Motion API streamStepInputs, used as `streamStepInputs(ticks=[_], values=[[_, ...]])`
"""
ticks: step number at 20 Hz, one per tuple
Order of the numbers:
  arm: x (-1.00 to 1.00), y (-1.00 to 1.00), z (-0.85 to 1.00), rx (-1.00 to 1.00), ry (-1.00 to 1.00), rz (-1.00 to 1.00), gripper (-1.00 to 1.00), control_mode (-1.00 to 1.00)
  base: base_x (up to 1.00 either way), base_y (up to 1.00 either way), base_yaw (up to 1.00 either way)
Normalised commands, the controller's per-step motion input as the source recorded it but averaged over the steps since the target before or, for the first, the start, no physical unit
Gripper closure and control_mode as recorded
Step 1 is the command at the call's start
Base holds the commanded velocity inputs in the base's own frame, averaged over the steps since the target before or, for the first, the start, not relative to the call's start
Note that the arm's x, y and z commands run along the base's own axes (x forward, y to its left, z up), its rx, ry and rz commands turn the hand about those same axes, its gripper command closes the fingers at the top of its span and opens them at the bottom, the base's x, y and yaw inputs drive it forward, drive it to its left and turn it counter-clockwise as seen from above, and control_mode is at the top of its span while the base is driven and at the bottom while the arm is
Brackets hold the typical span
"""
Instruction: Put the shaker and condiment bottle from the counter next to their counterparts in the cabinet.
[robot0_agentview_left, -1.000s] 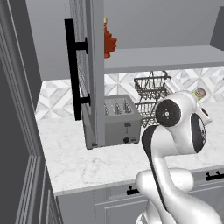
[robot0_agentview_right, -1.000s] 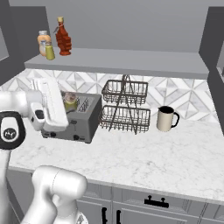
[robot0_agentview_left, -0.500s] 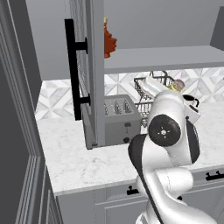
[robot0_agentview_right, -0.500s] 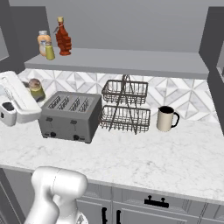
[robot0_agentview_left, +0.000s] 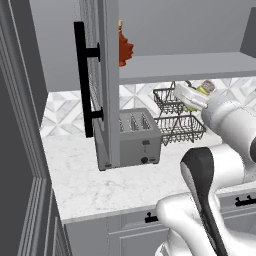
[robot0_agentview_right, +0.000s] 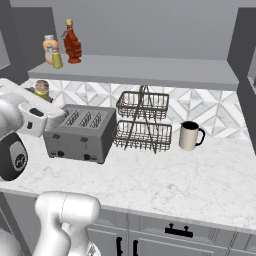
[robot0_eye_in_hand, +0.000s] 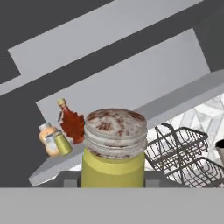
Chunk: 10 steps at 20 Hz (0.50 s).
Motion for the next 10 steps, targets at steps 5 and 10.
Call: streamStepInputs(ticks=[5,10], values=[[-0.26,0.47,0.43,-0.21,-0.24,0.41,1.00,-1.00,0.00,0.00,0.00],[-0.05,0.07,0.31,-0.11,-0.23,0.32,1.00,-1.00,0.00,0.00,0.00]])
